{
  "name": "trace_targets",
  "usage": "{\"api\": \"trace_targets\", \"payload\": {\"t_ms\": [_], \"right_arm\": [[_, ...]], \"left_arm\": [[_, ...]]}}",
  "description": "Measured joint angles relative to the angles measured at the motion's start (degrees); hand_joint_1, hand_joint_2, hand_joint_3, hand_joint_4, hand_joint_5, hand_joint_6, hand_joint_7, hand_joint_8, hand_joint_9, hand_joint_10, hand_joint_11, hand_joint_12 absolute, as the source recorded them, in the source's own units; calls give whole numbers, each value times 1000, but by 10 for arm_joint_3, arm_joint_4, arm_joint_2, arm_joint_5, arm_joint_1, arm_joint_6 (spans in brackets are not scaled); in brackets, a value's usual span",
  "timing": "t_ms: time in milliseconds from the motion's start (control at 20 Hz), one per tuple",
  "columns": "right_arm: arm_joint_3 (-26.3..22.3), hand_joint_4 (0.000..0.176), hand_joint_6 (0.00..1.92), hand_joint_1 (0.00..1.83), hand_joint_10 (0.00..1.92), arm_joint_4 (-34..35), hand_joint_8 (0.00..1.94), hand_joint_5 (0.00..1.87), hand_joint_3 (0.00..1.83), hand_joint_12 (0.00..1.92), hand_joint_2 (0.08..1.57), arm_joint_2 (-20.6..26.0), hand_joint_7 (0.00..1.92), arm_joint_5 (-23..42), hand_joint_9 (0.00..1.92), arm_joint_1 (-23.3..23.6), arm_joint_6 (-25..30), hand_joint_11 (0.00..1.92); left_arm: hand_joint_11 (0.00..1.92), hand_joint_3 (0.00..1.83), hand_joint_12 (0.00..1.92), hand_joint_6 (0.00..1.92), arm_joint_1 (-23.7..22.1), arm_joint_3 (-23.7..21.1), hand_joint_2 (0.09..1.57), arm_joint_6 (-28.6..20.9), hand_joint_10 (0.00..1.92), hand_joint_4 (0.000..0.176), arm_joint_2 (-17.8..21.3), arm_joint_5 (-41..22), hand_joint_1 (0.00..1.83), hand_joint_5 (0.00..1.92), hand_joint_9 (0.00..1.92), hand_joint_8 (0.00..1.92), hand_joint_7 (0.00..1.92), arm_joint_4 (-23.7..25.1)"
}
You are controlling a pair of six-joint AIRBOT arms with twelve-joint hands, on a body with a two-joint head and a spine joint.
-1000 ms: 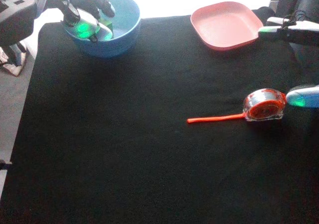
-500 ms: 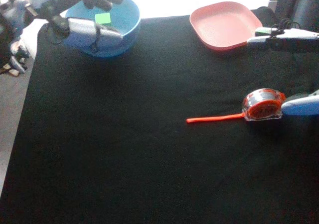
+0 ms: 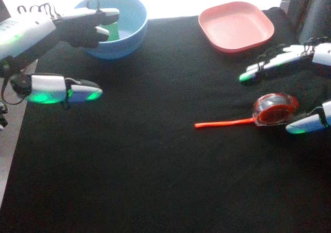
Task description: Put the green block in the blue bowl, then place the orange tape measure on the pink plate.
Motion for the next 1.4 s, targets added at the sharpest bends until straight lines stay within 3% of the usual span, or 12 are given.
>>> {"api": "trace_targets", "payload": {"t_ms": [50,200,300,350,400,500,650,900,1000,1250,1350,1400], "right_arm": [[0,0,2,1258,42,-1,16,635,0,1084,994,-1,693,-2,727,0,0,299],[8,0,5,1332,149,1,21,764,0,1232,1031,-5,850,-9,1021,0,0,622],[11,0,6,1272,142,0,20,818,2,1342,1062,-11,899,-14,949,4,0,413],[13,0,1,1334,164,0,866,854,0,1361,1129,-15,930,-14,950,4,0,411],[17,0,800,1238,194,1,1127,881,0,1341,1147,-19,929,-14,962,4,0,443],[29,0,996,1218,826,6,1286,863,0,1527,1171,-29,897,-17,782,7,5,459],[34,0,843,1340,1246,13,1032,1033,0,1534,1109,-34,962,-21,882,8,6,659],[23,0,399,1295,1145,29,1035,1279,0,1581,1052,-27,1029,-18,955,9,-1,774],[10,0,649,1386,1198,48,814,1162,1,1518,1063,-8,1062,14,925,9,-1,706],[16,0,45,1301,1235,112,953,1376,1,1542,1022,7,1154,57,1054,73,-54,980],[47,0,21,1294,1185,116,1126,1392,0,1471,1048,-7,1042,64,947,114,-57,805],[63,0,468,1373,1155,123,946,1162,1,1350,1061,-19,1060,51,986,130,-66,844]], "left_arm": [[341,0,1221,0,11,-4,927,-1,0,46,5,-16,1087,267,724,0,612,-7],[362,2,1114,2,42,-10,949,-9,4,41,7,-33,1057,296,734,3,627,-24],[360,6,1108,0,55,-11,963,-15,5,66,7,-34,1044,291,738,0,623,-32],[348,2,1127,0,56,-11,958,-16,4,68,6,-36,1053,290,738,0,620,-35],[341,1,1126,0,57,-11,957,-17,4,74,6,-39,1018,282,739,0,613,-37],[337,8,1119,2,58,-11,975,-18,0,83,6,-47,1003,287,720,1,604,-42],[369,4,1090,0,62,-11,989,-19,5,67,6,-52,1041,295,735,1,618,-47],[264,0,1179,3,85,-12,959,-25,2,74,6,-53,913,315,733,5,631,-63],[193,0,1162,7,90,-16,951,-25,6,71,6,-61,893,331,742,12,654,-75],[73,0,1269,4,129,-39,937,-28,12,51,13,-87,880,403,763,6,713,-89],[203,1,1224,2,167,-54,948,-30,11,53,23,-108,909,420,769,1,709,-98],[331,1,1220,1,176,-54,954,-30,10,54,23,-108,907,427,771,0,700,-111]]}}
